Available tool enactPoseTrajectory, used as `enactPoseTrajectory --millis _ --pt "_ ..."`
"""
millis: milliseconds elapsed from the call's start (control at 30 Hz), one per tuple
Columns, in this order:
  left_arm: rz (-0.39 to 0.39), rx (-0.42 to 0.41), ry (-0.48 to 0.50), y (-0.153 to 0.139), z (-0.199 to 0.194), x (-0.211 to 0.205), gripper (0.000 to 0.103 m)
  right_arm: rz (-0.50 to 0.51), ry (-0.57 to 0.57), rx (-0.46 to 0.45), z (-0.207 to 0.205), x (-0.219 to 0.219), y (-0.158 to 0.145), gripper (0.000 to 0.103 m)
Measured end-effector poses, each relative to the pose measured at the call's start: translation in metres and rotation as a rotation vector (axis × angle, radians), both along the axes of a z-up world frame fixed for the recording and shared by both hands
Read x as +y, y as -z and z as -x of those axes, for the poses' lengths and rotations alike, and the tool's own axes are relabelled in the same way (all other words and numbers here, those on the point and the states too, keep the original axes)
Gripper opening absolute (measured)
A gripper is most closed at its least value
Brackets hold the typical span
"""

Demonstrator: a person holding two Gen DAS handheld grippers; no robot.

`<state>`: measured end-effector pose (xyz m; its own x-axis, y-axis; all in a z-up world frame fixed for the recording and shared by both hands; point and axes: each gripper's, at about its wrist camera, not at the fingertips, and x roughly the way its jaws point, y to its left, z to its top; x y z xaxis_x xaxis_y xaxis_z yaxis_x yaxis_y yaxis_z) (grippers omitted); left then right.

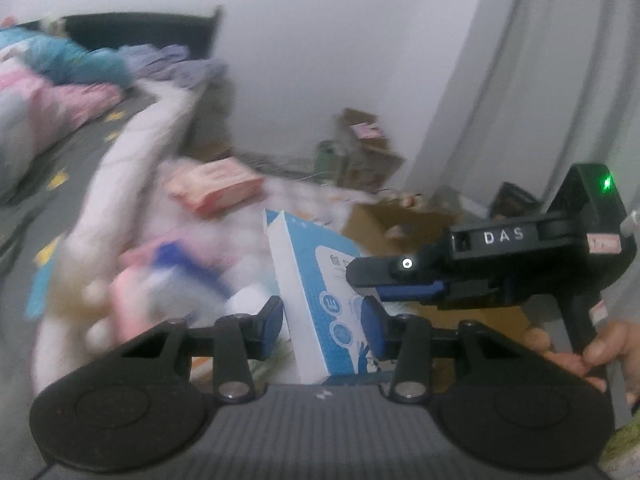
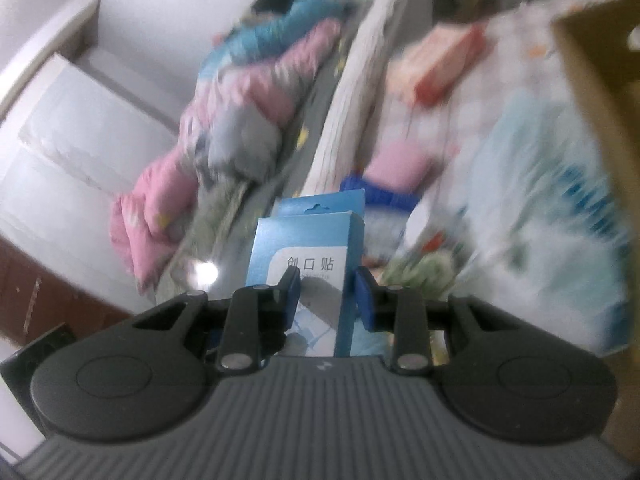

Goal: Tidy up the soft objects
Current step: 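Carry the bandage box with the right tool into the cardboard box and release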

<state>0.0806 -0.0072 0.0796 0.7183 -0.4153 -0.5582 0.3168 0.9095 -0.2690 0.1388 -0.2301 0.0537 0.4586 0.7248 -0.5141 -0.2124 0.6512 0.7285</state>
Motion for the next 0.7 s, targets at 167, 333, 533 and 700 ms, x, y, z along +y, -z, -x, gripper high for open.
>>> enactPoseTrajectory --millis 167,333,533,700 --pt "-0.024 -0.029 0.111 -0.015 -0.039 -0.071 0.046 0.003 0.101 -0.052 -0.006 -0.072 -0.022 0.030" --pt "-0.036 0.001 0.224 -0.008 -0.084 -0.146 0.046 0.004 0.225 -0.039 -0.021 -0.152 -0.024 0.031" --pt "-0.082 0.075 0.296 0.019 -0.144 -0.219 0.046 0.003 0.327 0.051 -0.062 -0.235 0.001 0.032" --pt "-0.143 0.144 0.283 0.053 -0.187 -0.248 0.047 0.016 0.354 0.128 -0.113 -0.271 0.044 0.032"
